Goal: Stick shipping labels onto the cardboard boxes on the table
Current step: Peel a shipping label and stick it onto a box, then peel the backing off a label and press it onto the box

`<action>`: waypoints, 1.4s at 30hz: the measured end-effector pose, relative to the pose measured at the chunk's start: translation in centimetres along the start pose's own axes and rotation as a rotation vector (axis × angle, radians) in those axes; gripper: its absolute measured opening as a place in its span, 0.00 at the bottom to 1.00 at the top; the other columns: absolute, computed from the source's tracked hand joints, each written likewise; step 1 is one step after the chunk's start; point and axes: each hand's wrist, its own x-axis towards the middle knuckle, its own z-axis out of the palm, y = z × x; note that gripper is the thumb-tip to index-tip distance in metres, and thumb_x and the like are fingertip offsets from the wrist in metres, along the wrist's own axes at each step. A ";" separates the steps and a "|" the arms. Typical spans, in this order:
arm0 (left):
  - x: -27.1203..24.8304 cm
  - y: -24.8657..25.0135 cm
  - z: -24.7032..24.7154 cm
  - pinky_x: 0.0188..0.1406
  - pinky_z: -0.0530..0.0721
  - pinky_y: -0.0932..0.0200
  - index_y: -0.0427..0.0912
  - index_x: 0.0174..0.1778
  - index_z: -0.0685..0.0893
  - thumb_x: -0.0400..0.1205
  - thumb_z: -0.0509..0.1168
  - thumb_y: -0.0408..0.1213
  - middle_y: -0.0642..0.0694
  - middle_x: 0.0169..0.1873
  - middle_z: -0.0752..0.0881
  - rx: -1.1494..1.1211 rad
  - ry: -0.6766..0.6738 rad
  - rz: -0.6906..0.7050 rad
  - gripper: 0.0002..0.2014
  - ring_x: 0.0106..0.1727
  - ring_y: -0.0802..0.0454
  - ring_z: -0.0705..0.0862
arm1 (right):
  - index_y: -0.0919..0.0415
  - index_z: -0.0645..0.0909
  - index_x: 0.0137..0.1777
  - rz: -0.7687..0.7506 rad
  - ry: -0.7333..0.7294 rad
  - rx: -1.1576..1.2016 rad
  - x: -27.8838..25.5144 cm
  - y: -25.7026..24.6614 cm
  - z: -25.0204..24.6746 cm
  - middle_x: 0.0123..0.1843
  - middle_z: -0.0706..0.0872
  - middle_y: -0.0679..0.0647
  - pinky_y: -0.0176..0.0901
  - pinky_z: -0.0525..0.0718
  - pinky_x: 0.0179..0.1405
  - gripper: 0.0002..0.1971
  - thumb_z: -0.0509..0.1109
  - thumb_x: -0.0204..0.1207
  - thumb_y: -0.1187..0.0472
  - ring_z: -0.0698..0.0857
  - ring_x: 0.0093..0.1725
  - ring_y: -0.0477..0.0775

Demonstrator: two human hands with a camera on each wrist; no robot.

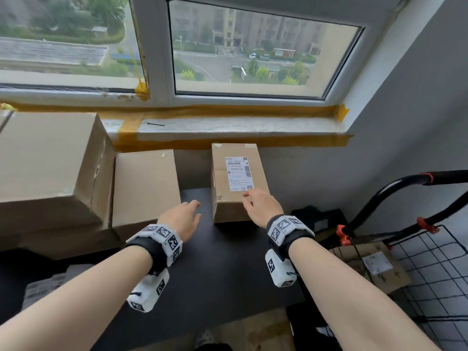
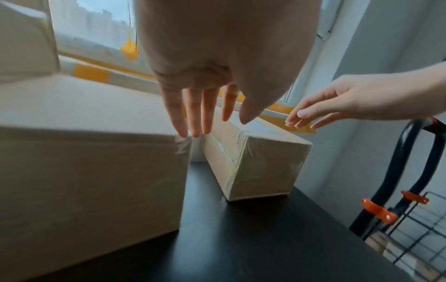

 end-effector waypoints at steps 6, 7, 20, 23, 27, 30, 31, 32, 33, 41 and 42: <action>-5.9 -4.7 -0.7 0.54 0.80 0.48 0.45 0.65 0.74 0.84 0.53 0.43 0.44 0.61 0.82 0.110 0.069 0.039 0.16 0.62 0.41 0.81 | 0.60 0.79 0.62 -0.146 -0.027 -0.068 -3.9 -6.2 3.6 0.64 0.82 0.56 0.51 0.75 0.65 0.15 0.57 0.83 0.56 0.79 0.65 0.60; -6.9 -5.7 -0.8 0.53 0.79 0.48 0.44 0.64 0.74 0.84 0.53 0.43 0.44 0.60 0.82 0.128 0.072 0.033 0.15 0.62 0.41 0.80 | 0.59 0.79 0.63 -0.161 -0.036 -0.078 -4.6 -7.3 4.3 0.65 0.82 0.56 0.51 0.75 0.66 0.15 0.56 0.83 0.56 0.79 0.65 0.60; -18.8 -20.2 0.9 0.52 0.78 0.46 0.42 0.65 0.74 0.84 0.52 0.38 0.42 0.62 0.78 0.138 -0.002 -0.187 0.15 0.64 0.41 0.76 | 0.56 0.76 0.68 -0.385 -0.245 -0.196 -10.1 -21.6 15.8 0.68 0.78 0.55 0.52 0.74 0.64 0.17 0.54 0.84 0.53 0.77 0.68 0.59; -20.6 -23.2 1.6 0.57 0.79 0.46 0.43 0.66 0.73 0.83 0.52 0.37 0.44 0.65 0.78 0.095 -0.021 -0.260 0.16 0.66 0.43 0.75 | 0.57 0.76 0.68 -0.414 -0.282 -0.192 -10.4 -24.1 18.1 0.67 0.79 0.55 0.52 0.75 0.63 0.17 0.54 0.84 0.53 0.77 0.67 0.60; -22.1 -26.4 2.8 0.57 0.81 0.45 0.44 0.67 0.74 0.83 0.52 0.36 0.44 0.65 0.78 0.041 -0.073 -0.343 0.17 0.66 0.43 0.76 | 0.56 0.76 0.68 -0.427 -0.356 -0.192 -10.5 -26.3 21.6 0.67 0.79 0.55 0.51 0.77 0.61 0.17 0.56 0.83 0.54 0.78 0.66 0.61; -22.9 -28.2 4.2 0.61 0.80 0.45 0.44 0.70 0.72 0.82 0.53 0.35 0.46 0.69 0.77 0.000 -0.116 -0.367 0.20 0.69 0.45 0.74 | 0.56 0.77 0.67 -0.443 -0.430 -0.189 -10.7 -27.2 23.9 0.67 0.80 0.55 0.52 0.78 0.62 0.16 0.57 0.83 0.54 0.79 0.66 0.61; -23.1 -28.7 4.7 0.65 0.78 0.45 0.44 0.73 0.71 0.82 0.53 0.34 0.46 0.72 0.75 -0.022 -0.127 -0.357 0.21 0.72 0.45 0.72 | 0.56 0.77 0.66 -0.450 -0.449 -0.189 -10.7 -27.3 24.6 0.67 0.80 0.54 0.52 0.78 0.62 0.16 0.58 0.83 0.54 0.79 0.65 0.60; -23.3 -29.1 5.3 0.69 0.75 0.47 0.45 0.75 0.68 0.83 0.53 0.34 0.47 0.75 0.71 -0.040 -0.137 -0.336 0.23 0.75 0.46 0.69 | 0.56 0.78 0.66 -0.456 -0.463 -0.193 -10.7 -27.5 25.3 0.67 0.80 0.54 0.52 0.78 0.62 0.15 0.59 0.83 0.55 0.79 0.65 0.60; -23.4 -29.5 5.9 0.73 0.71 0.49 0.44 0.78 0.64 0.84 0.52 0.34 0.47 0.79 0.66 -0.049 -0.151 -0.305 0.24 0.78 0.47 0.65 | 0.56 0.78 0.66 -0.459 -0.474 -0.196 -10.8 -27.6 25.9 0.67 0.81 0.54 0.52 0.79 0.61 0.15 0.60 0.82 0.55 0.80 0.65 0.59; -24.6 -31.0 10.5 0.82 0.48 0.51 0.46 0.82 0.50 0.85 0.52 0.38 0.49 0.84 0.45 -0.004 -0.180 -0.177 0.29 0.84 0.52 0.46 | 0.57 0.70 0.75 -0.484 -0.458 -0.168 -10.7 -27.1 29.7 0.81 0.65 0.51 0.50 0.73 0.71 0.25 0.67 0.78 0.55 0.69 0.77 0.55; -24.6 -31.0 10.7 0.82 0.47 0.50 0.46 0.82 0.51 0.85 0.52 0.37 0.49 0.84 0.46 -0.006 -0.169 -0.173 0.29 0.84 0.52 0.46 | 0.57 0.69 0.76 -0.489 -0.447 -0.171 -10.7 -27.0 29.9 0.82 0.62 0.52 0.50 0.71 0.73 0.27 0.68 0.78 0.55 0.67 0.78 0.56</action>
